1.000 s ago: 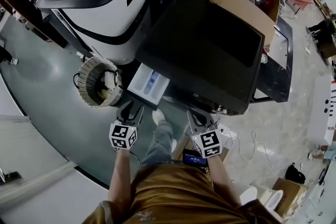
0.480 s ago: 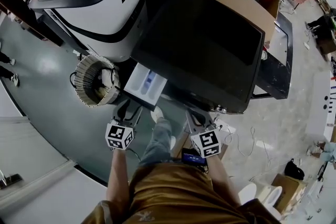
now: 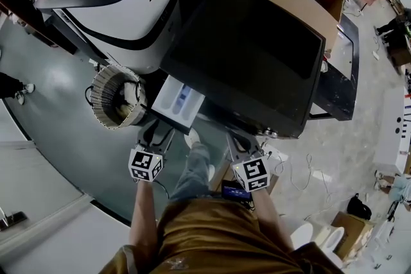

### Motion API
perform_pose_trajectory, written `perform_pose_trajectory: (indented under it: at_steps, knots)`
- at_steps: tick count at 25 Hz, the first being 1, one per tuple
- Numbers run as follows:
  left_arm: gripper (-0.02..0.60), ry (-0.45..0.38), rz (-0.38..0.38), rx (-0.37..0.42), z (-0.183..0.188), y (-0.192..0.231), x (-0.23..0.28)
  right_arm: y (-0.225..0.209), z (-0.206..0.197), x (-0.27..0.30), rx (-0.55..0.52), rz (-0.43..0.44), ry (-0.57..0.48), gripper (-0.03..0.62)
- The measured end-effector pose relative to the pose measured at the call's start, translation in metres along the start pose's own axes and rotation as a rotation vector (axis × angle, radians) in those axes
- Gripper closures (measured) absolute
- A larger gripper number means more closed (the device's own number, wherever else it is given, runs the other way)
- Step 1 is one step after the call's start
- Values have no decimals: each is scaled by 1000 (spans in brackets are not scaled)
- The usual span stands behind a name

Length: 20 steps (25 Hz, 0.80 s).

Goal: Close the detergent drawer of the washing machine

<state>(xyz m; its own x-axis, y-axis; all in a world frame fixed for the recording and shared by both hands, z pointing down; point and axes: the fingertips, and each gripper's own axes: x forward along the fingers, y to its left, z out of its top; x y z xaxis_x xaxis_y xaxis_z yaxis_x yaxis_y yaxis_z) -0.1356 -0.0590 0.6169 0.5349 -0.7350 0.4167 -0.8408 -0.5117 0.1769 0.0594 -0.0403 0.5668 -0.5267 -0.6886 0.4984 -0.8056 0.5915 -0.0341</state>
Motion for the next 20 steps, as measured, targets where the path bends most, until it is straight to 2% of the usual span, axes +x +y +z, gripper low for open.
perform_pose_trajectory:
  at_steps: [20]
  knots:
    - [334,-2,-11,1,4,-1,10,-6,0,4,6,-9,0,582]
